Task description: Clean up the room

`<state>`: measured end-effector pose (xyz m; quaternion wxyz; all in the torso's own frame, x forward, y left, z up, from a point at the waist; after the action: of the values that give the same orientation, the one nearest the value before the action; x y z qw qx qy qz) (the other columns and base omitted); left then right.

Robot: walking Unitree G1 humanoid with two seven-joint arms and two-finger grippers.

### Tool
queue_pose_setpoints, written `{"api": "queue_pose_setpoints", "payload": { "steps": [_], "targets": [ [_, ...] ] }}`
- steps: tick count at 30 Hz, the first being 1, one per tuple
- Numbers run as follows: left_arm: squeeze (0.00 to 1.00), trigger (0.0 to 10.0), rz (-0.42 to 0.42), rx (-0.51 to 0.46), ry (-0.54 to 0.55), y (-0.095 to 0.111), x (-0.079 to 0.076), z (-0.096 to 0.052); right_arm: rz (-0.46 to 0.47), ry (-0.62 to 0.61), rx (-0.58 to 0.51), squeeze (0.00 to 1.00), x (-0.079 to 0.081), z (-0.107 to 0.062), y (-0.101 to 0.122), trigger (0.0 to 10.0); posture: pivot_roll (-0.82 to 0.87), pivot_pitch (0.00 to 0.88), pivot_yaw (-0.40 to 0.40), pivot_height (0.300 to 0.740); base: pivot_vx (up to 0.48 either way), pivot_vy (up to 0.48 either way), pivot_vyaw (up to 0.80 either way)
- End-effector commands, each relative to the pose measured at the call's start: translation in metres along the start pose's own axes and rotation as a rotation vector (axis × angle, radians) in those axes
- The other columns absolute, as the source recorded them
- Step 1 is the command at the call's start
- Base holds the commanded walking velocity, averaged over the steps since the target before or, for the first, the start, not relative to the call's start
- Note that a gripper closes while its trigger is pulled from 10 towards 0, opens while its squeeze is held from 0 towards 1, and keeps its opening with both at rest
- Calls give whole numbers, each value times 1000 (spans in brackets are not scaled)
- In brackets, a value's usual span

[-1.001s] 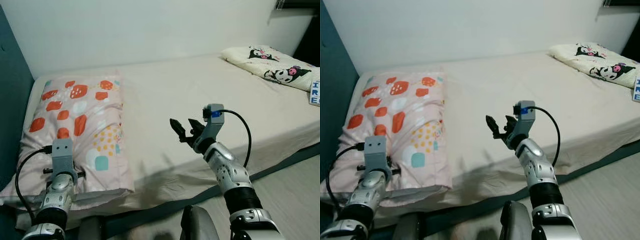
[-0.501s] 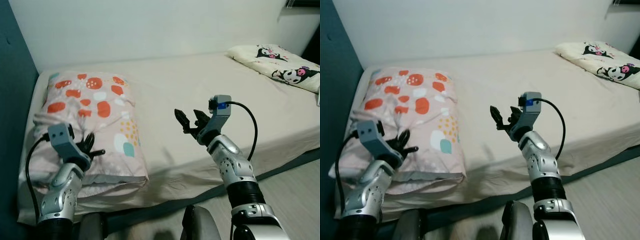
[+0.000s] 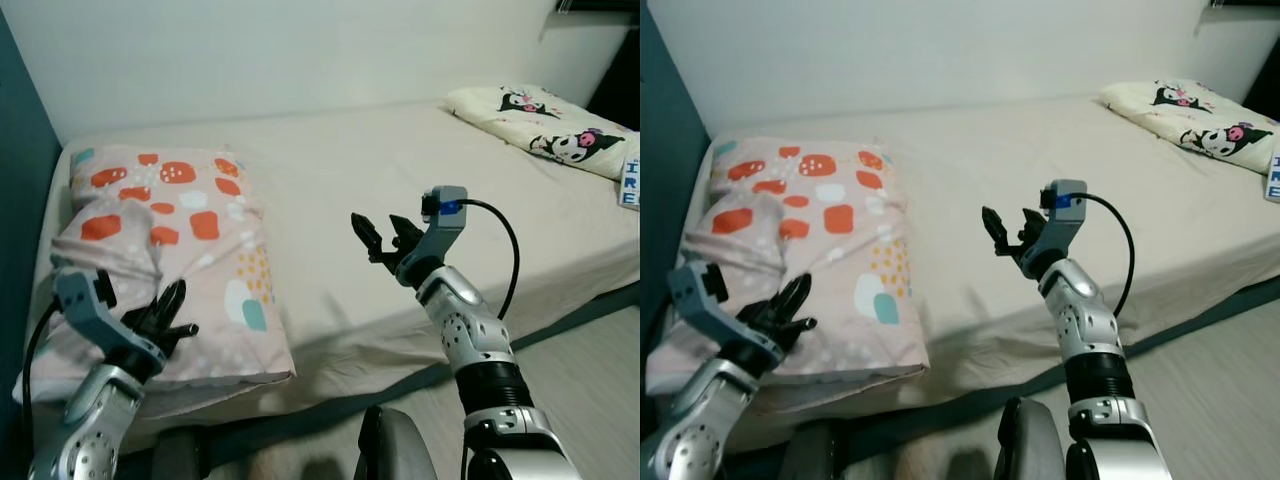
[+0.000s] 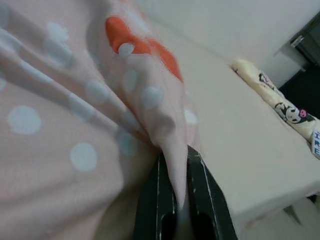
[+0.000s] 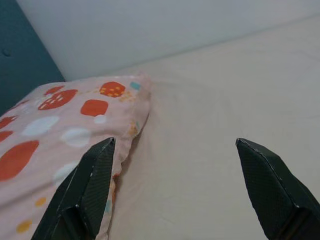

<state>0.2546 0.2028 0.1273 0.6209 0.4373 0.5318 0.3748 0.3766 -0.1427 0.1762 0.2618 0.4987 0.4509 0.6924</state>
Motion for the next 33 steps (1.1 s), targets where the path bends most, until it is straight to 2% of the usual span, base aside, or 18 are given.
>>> {"api": "queue_pose_setpoints", "payload": {
  "steps": [1, 5, 8, 9, 11, 12, 15, 17, 19, 22, 23, 24, 25, 26, 28, 31, 33],
  "targets": [
    [0, 0, -12, 18, -67, -4, -17, 1, 16, 1, 11, 0, 1, -1, -3, 10000, 33, 69, -136, 495, 0, 0, 0],
    [0, 0, -32, 77, -105, -12, -27, 2, 16, 5, 23, 0, 1, -2, -7, 10000, 20, 73, -131, 495, 0, 0, 0],
    [0, 0, -27, 92, -114, -14, -28, 1, 16, 6, 25, 0, 1, -3, -7, 10000, 19, 72, -130, 495, 0, 0, 0],
    [0, 2000, -9, 110, -103, -16, -27, 2, 11, 4, 28, 0, 0, -4, -8, 10000, 17, 71, -128, 495, 0, 0, 0],
    [0, 2000, -9, 110, -103, -16, -27, 2, 11, 4, 28, 0, 0, -4, -8, 10000, 17, 71, -128, 495, 0, 0, 0],
    [0, 10000, 9, 123, -87, -18, -26, 4, 12, 2, 28, 0, 0, -5, -8, 10000, 16, 70, -127, 495, 0, 0, 0],
    [0, 10000, 34, 109, -63, -16, -27, 14, 10, -3, 28, 0, -1, -5, -8, 10000, 17, 72, -126, 495, 0, 0, 0],
    [0, 10000, 34, 109, -63, -16, -27, 14, 10, -3, 28, 0, -1, -5, -8, 10000, 17, 72, -126, 495, 0, 0, 0],
    [0, 10000, 44, 40, -28, -7, -33, 39, 13, -8, 29, 0, -1, -5, -9, 10000, 19, 74, -135, 495, 0, 0, 0],
    [0, 10000, 44, 40, -28, -7, -33, 39, 13, -8, 29, 0, -1, -5, -9, 10000, 19, 74, -135, 495, 0, 0, 0],
    [776, 10000, 54, -5, 0, 1, -37, 54, 13, -4, 33, 0, 0, -4, -11, 10000, 15, 75, -135, 495, 0, 0, 0],
    [776, 10000, 54, -5, 0, 1, -37, 54, 13, -4, 33, 0, 0, -4, -11, 10000, 15, 75, -135, 495, 0, 0, 0],
    [1000, 10000, 136, -54, 103, 14, -34, 71, 13, 4, 36, 0, 3, -3, -12, 10000, 0, 71, -129, 495, 0, 0, 0],
    [1000, 10000, 174, -64, 163, 19, -27, 74, 13, 7, 37, 0, 4, -4, -12, 10000, -6, 72, -127, 495, 0, 0, 0],
    [1000, 10000, 205, -69, 198, 21, -22, 74, 14, 8, 36, 0, 4, -4, -12, 10000, -7, 70, -127, 495, 0, 0, 0],
    [1000, 10000, 205, -69, 198, 21, -22, 74, 14, 8, 36, 0, 4, -4, -12, 10000, -7, 70, -127, 495, 0, 0, 0],
    [1000, 10000, 236, -68, 221, 23, -18, 73, 15, 10, 36, 0, 4, -4, -12, 10000, -7, 65, -127, 495, 0, 0, 0]
  ]
}}
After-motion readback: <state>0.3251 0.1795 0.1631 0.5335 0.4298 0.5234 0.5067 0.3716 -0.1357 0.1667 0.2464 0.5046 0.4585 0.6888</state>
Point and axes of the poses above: a point about 5 cm out from each wrist's last joint towards the gripper, its own z axis pointing out of the wrist towards the gripper, its own y axis along the axis of the wrist's last joint, x = y × z, the point moved 1 cm from there along z, pointing out of the wrist towards the gripper, and after that the axes turned 11 degrees about z, right-handed, at the moved point
